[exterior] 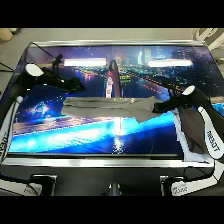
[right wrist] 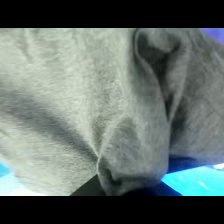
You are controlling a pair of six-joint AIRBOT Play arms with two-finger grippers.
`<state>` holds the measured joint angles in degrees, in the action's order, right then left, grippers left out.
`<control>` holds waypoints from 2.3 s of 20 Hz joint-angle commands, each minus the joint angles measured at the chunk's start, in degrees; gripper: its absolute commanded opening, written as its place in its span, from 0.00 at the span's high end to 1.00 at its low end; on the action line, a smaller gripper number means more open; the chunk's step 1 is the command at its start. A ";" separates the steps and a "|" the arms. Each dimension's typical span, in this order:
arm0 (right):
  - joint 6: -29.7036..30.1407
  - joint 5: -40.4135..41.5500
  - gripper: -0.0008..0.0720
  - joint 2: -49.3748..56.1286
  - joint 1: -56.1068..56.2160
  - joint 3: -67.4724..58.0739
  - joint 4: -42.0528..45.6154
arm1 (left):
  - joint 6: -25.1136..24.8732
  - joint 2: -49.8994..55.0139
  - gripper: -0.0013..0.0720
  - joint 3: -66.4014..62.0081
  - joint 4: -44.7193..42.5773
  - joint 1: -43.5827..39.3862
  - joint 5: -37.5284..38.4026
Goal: Fold the shirts.
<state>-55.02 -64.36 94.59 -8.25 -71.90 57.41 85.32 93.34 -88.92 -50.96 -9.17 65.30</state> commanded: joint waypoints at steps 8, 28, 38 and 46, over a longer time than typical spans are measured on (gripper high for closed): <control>-1.81 -14.91 0.96 -24.72 0.66 -5.46 -8.85 | 3.37 19.06 0.95 -0.07 30.99 -22.80 -20.17; 2.34 11.80 0.03 1.95 31.28 -5.46 -27.02 | 4.68 -17.97 0.95 -0.04 -6.03 8.98 -10.97; -10.47 -12.96 0.07 -5.07 7.34 2.21 6.32 | 3.19 -25.64 0.95 0.11 -18.97 10.32 -2.86; -9.01 12.68 0.97 -3.54 13.31 14.47 -18.99 | 3.19 -25.62 0.95 0.11 -19.02 6.95 -2.93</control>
<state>-64.66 -58.35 90.52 4.27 -59.29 46.37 88.55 67.79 -88.82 -69.69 -1.45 62.28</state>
